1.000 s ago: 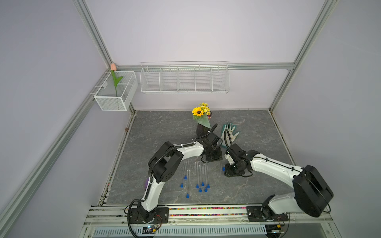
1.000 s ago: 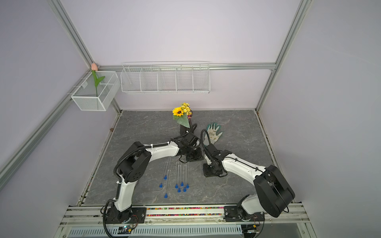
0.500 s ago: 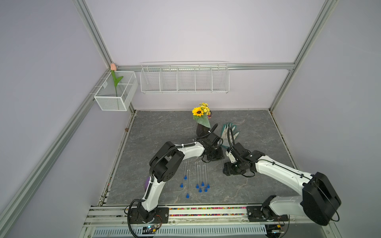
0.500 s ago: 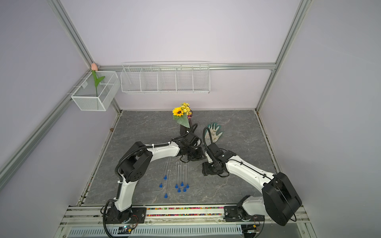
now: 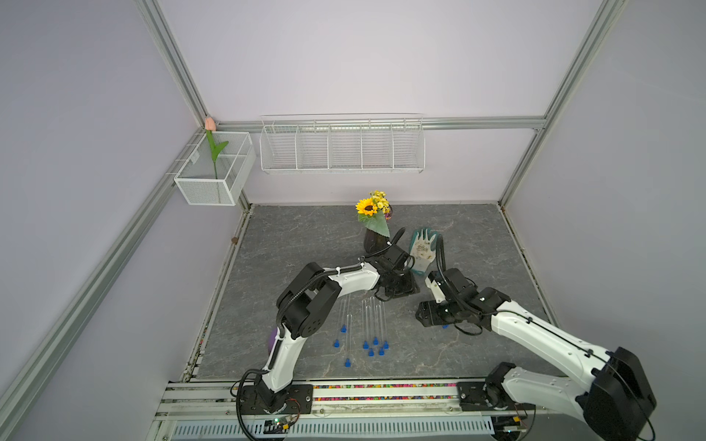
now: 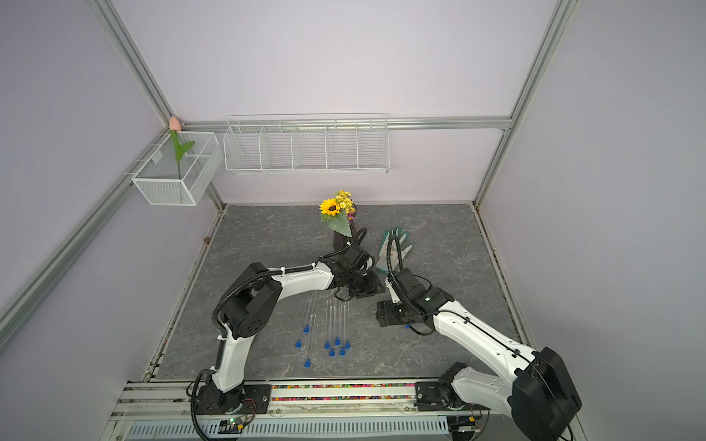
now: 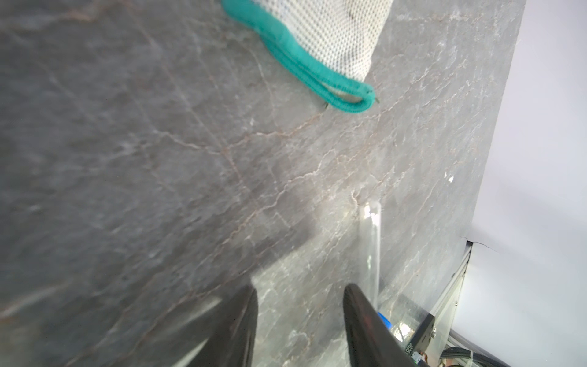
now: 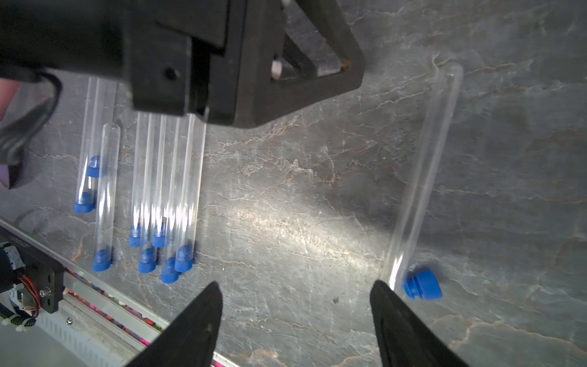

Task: Remove stoppers from test tubes
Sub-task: Place the test tube at the center of the board, then pick up the test tube at the center of the board.

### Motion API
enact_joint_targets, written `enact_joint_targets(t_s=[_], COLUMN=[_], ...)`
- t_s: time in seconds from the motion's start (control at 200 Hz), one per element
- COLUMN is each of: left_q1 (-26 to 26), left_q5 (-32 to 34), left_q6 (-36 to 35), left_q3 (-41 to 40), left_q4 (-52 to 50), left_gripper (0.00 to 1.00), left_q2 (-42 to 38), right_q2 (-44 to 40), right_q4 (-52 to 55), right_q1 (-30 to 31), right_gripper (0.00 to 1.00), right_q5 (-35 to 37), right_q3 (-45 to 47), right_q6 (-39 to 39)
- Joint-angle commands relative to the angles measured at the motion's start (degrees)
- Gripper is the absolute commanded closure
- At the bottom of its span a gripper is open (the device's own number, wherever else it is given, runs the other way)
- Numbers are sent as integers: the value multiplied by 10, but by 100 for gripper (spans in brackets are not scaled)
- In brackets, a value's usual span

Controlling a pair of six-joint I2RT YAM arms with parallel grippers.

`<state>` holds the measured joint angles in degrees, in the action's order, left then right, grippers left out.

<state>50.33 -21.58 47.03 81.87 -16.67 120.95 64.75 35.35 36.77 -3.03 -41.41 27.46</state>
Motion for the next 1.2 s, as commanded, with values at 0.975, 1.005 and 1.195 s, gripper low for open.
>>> enact_joint_targets(t_s=[0.975,1.005,1.195], left_q1=[9,9,9], left_q5=[70,71,89], left_q6=[-68,-68,-80], left_q3=[-153,-158,-186], left_q4=[-83,-83,-100], left_gripper=[42,42,40], left_q2=[-246,-253,-312], right_q2=[122,121,96], right_q4=[51,45,25], right_q1=[-43,-39,12], right_gripper=[12,12,13], right_q5=[140,135,134], right_q3=[-12,-11,-21], right_q6=[84,83,60])
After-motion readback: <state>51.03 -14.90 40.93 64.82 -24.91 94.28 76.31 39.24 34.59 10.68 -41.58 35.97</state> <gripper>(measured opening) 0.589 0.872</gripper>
